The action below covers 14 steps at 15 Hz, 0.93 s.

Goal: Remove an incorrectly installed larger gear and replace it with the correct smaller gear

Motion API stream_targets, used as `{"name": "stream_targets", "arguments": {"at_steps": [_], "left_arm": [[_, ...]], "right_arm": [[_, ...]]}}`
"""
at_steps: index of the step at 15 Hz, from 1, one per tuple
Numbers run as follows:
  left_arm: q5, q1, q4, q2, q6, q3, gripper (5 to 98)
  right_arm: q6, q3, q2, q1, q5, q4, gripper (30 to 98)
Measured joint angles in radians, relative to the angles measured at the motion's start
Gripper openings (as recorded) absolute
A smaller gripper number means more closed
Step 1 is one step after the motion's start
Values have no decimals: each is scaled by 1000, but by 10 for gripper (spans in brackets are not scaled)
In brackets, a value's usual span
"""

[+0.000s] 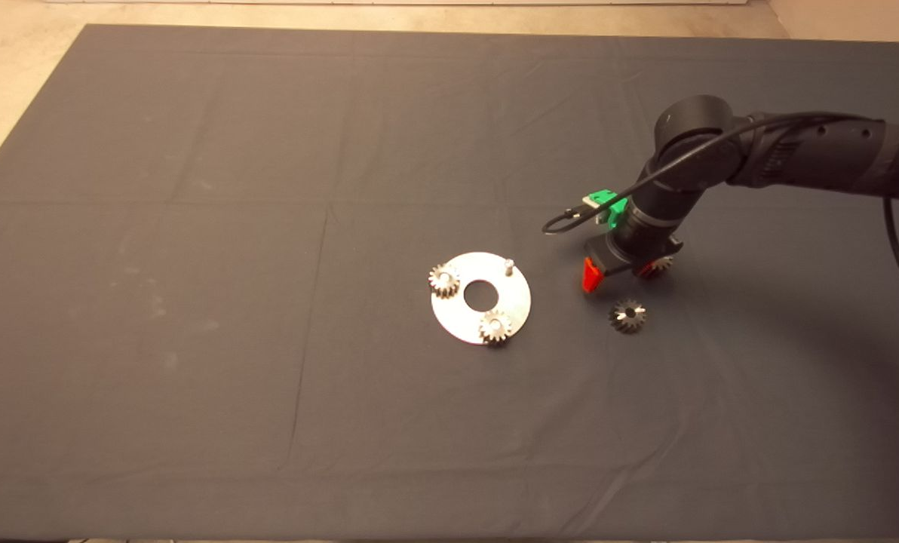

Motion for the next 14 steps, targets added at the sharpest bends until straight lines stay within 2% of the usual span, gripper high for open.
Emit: {"name": "stream_targets", "arguments": {"at_steps": [2, 4, 10, 14], "left_arm": [[0, 0, 0, 0, 0, 0, 592], [0, 0, 0, 0, 0, 0, 592], [0, 0, 0, 0, 0, 0, 592], [0, 0, 0, 0, 0, 0, 592]], "right_arm": [[0, 36, -5, 13, -2, 103, 744], [0, 74, -5, 13, -1, 158, 744], [1, 90, -26, 19, -3, 162, 744], [-11, 49, -26, 19, -2, 161, 744]]}}
